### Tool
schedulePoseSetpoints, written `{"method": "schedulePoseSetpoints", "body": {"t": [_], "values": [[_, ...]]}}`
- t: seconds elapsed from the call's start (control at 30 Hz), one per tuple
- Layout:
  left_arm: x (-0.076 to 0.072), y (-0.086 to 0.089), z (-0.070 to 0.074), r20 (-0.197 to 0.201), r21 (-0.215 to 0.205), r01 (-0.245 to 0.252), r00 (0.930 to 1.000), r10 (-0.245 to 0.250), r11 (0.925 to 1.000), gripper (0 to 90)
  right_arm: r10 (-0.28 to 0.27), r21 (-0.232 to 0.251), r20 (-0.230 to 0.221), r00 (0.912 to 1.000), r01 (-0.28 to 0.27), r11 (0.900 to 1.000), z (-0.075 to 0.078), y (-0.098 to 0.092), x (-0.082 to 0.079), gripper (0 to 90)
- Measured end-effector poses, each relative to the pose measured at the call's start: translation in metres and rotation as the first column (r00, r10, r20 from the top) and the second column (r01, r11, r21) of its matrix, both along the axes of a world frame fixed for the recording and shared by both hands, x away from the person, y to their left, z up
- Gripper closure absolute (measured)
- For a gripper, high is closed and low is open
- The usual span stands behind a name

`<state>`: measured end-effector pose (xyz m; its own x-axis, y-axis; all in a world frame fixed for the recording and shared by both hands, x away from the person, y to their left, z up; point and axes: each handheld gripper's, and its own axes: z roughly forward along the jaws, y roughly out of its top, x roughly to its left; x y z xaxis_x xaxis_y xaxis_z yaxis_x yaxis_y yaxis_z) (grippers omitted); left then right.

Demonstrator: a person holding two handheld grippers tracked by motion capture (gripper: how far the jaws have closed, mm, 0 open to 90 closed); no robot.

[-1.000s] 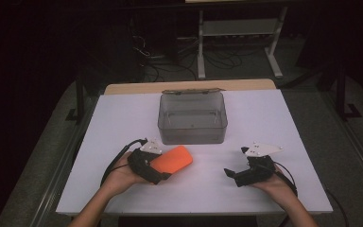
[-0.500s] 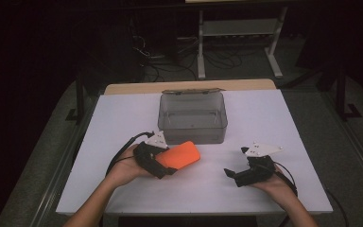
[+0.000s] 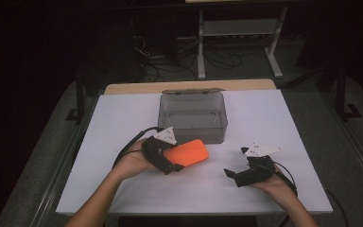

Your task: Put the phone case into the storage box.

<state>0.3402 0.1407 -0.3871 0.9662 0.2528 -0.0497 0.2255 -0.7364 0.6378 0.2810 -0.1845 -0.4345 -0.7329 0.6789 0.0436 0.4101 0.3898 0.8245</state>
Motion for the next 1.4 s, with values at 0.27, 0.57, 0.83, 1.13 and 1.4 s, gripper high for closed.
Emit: {"method": "schedulePoseSetpoints", "body": {"t": [0.27, 0.57, 0.83, 1.13, 1.4], "values": [[0.007, -0.013, 0.0, -0.006, -0.004, 0.035, 0.9994, -0.035, 0.9994, 15.2, 0.006, 0.002, -0.002, 1.0, -0.006, 1.0, 0.0, 0.0, 0.0, 0.0], [0.012, -0.023, -0.002, -0.007, -0.004, 0.061, 0.9981, -0.061, 0.9981, 15.2, 0.01, 0.003, -0.007, 0.9999, -0.01, 1.0, -0.001, 0.001, 0.0, 0.0], [0.013, -0.022, -0.002, -0.008, -0.009, 0.064, 0.9979, -0.064, 0.9979, 15.2, 0.015, 0.006, -0.007, 0.9999, -0.015, 1.0, 0.0, 0.002, 0.0, 0.0], [0.012, -0.022, -0.002, -0.005, -0.005, 0.069, 0.9976, -0.069, 0.9976, 15.2, 0.036, 0.037, -0.023, 0.9991, -0.035, 0.999, 0.0, 0.003, 0.0, 0.0], [0.012, -0.022, -0.001, -0.006, -0.007, 0.073, 0.9973, -0.073, 0.9973, 15.2, 0.036, 0.058, -0.038, 0.9986, -0.034, 0.998, 0.009, 0.006, 0.003, 0.0]]}}
